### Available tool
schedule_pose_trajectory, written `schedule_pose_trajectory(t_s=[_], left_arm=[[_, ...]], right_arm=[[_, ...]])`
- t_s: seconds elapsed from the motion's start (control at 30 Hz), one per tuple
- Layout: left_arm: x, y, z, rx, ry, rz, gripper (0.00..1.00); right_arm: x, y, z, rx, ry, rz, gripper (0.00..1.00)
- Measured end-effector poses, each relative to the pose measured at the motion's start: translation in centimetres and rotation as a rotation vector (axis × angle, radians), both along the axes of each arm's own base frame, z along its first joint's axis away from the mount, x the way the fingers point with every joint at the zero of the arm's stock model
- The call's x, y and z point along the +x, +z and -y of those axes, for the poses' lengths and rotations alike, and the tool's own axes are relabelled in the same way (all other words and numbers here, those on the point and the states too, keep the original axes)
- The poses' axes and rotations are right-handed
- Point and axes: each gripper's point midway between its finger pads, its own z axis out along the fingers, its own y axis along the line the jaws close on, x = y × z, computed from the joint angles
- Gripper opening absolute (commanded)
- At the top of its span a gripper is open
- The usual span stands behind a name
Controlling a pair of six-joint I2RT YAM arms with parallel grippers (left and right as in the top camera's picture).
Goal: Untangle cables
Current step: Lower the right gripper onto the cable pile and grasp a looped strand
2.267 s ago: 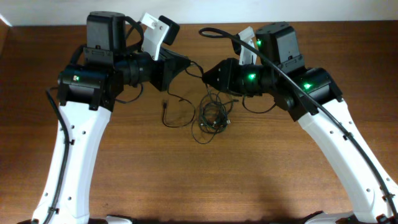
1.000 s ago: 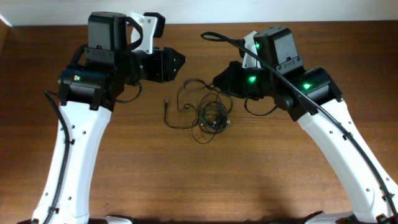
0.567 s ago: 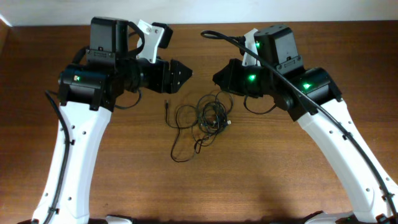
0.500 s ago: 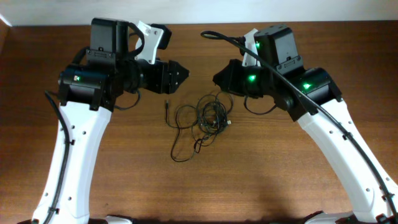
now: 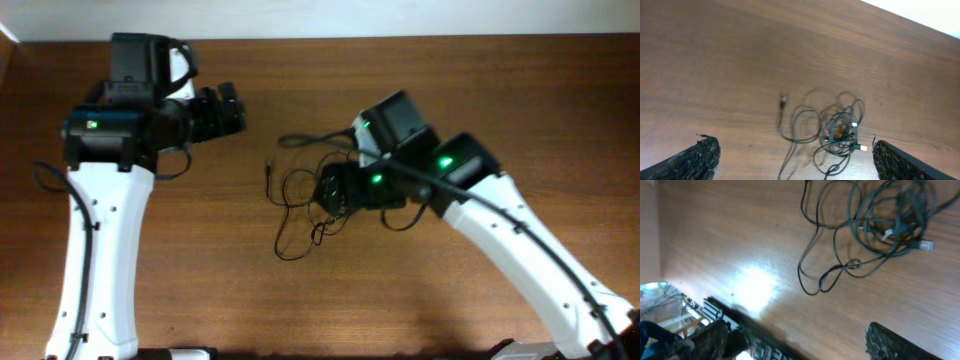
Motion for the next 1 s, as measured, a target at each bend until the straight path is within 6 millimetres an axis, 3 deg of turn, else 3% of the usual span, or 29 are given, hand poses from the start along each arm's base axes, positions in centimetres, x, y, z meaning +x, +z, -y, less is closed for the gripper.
schedule_pose_trajectory(t_s=[0.17, 0.23, 0.3, 0.4, 0.6, 1.0], left_arm=[[-1.0, -0.8, -3.5, -0.018, 0.131, -0.066, 0.99], [-1.1, -0.9, -4.4, -0.022, 0.166, -0.073, 0.99], [-1.1, -0.9, -4.6, -0.027, 0.177, -0.075, 0.99], [-1.1, -0.9, -4.5, -0.031, 0.182, -0.077, 0.99], [-1.1, -0.9, -4.5, -0.031, 0.182, -0.076, 0.99], [-1.1, -0.9, -4.5, -0.031, 0.182, -0.076, 0.99]], right_arm=[[-1.1, -6.0, -2.4, -0.046, 0.054, -0.037, 0.91], [-2.1, -9.4, -3.0, -0.106, 0.087, -0.101, 0.91], [-2.9, -12.9, -3.8, -0.163, 0.118, -0.162, 0.91], [-3.8, -15.5, -4.3, -0.207, 0.126, -0.213, 0.91], [-3.1, -16.0, -5.2, -0.199, 0.085, -0.19, 0.6], [-2.8, -16.3, -5.2, -0.25, -0.067, -0.182, 0.59]])
